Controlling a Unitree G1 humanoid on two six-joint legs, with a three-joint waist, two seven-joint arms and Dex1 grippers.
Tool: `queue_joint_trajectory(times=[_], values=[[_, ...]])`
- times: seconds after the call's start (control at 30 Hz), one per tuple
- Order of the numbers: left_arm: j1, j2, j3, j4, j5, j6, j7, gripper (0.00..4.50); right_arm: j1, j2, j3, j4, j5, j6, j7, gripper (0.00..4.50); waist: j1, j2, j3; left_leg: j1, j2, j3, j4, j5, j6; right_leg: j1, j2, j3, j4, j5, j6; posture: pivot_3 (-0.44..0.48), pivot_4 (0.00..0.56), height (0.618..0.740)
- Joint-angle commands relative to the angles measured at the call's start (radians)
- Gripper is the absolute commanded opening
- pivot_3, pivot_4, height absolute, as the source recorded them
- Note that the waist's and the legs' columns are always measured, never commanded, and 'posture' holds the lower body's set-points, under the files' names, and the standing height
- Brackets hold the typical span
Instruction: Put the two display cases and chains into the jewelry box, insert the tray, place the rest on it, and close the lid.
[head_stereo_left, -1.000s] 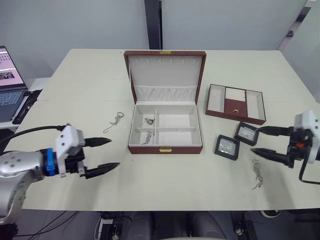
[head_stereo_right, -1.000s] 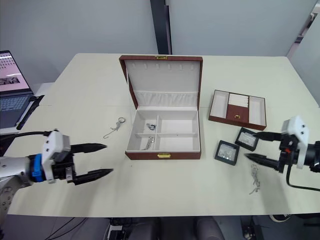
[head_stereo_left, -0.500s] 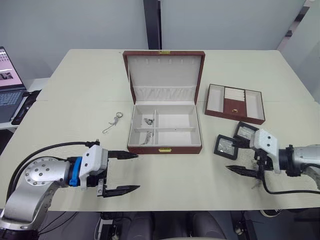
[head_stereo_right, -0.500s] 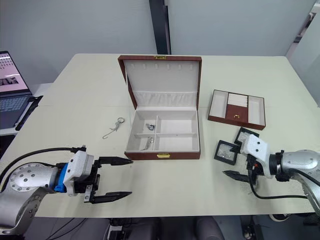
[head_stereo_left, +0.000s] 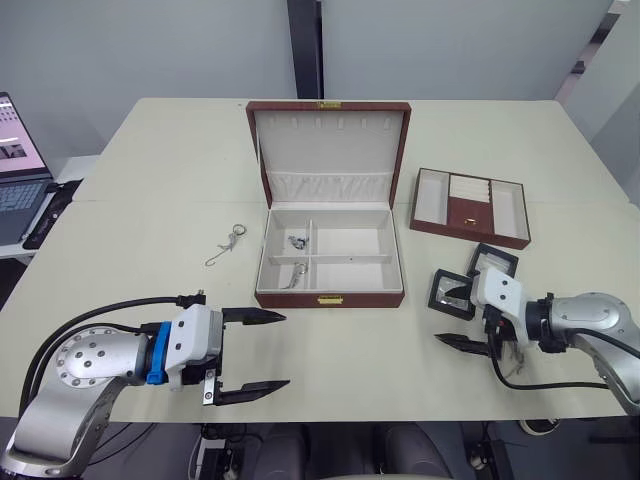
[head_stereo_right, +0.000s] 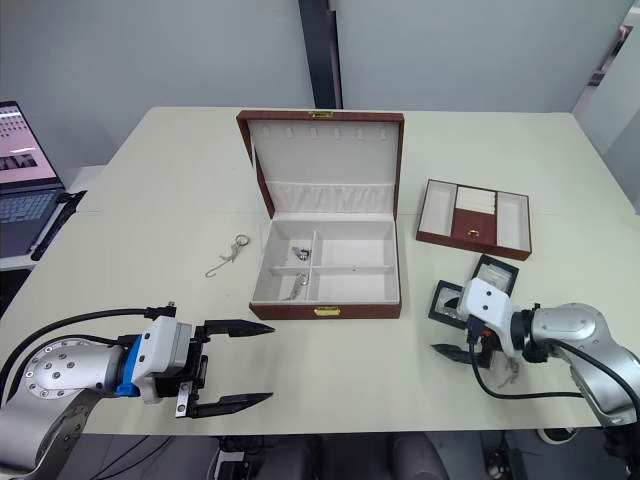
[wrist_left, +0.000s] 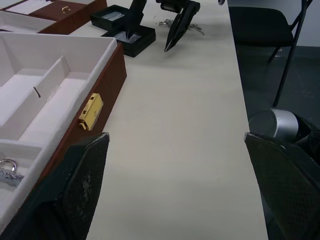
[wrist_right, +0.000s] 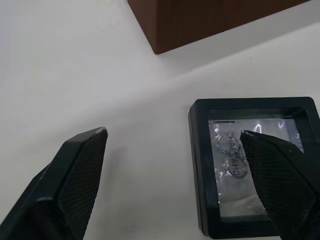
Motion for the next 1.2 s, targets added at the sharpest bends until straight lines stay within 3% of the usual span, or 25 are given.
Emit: queue_joint_trajectory(times=[0.03, 0.07, 0.2, 0.53, 1.0, 1.2], values=[[-0.012, 0.006, 0.004, -0.048, -0.025, 0.020, 0.022, 4.50, -0.023, 0.009, 0.004, 0.014, -0.024, -0.027, -0.009, 4.11, 0.000, 0.000, 0.000, 0.000, 0.000, 0.000, 0.000, 0.000, 0.000, 0.000, 0.000, 0.000, 0.000, 0.000, 0.000, 0.000, 0.150, 0.740], [-0.014, 0.004, 0.004, -0.051, -0.028, 0.027, 0.028, 4.50, -0.026, 0.011, 0.005, 0.020, -0.027, -0.030, -0.009, 3.95, 0.000, 0.000, 0.000, 0.000, 0.000, 0.000, 0.000, 0.000, 0.000, 0.000, 0.000, 0.000, 0.000, 0.000, 0.000, 0.000, 0.150, 0.740], [-0.020, 0.000, 0.001, -0.052, -0.028, 0.038, 0.035, 4.50, -0.032, 0.019, 0.004, 0.031, -0.037, -0.033, -0.007, 2.49, 0.000, 0.000, 0.000, 0.000, 0.000, 0.000, 0.000, 0.000, 0.000, 0.000, 0.000, 0.000, 0.000, 0.000, 0.000, 0.000, 0.150, 0.740], [-0.018, -0.013, 0.000, 0.016, -0.008, -0.010, 0.004, 4.50, -0.033, 0.027, -0.012, 0.027, -0.036, -0.037, -0.016, 0.09, -0.001, 0.000, 0.000, 0.000, 0.000, 0.000, 0.000, 0.000, 0.000, 0.000, 0.000, 0.000, 0.000, 0.000, 0.000, 0.000, 0.150, 0.740], [0.035, -0.039, 0.010, 0.076, 0.004, -0.093, -0.004, 4.50, -0.044, 0.005, -0.037, -0.005, -0.006, -0.026, 0.012, 0.02, 0.000, 0.000, 0.000, 0.000, 0.000, 0.000, 0.000, 0.000, 0.000, 0.000, 0.000, 0.000, 0.000, 0.000, 0.000, 0.000, 0.150, 0.740], [0.063, -0.074, 0.047, 0.080, -0.005, -0.087, 0.068, 4.50, -0.140, -0.047, -0.079, -0.021, 0.088, 0.056, 0.091, 0.02, 0.000, 0.000, 0.000, 0.000, 0.000, 0.000, 0.000, 0.000, 0.000, 0.000, 0.000, 0.000, 0.000, 0.000, 0.000, 0.000, 0.150, 0.740]])
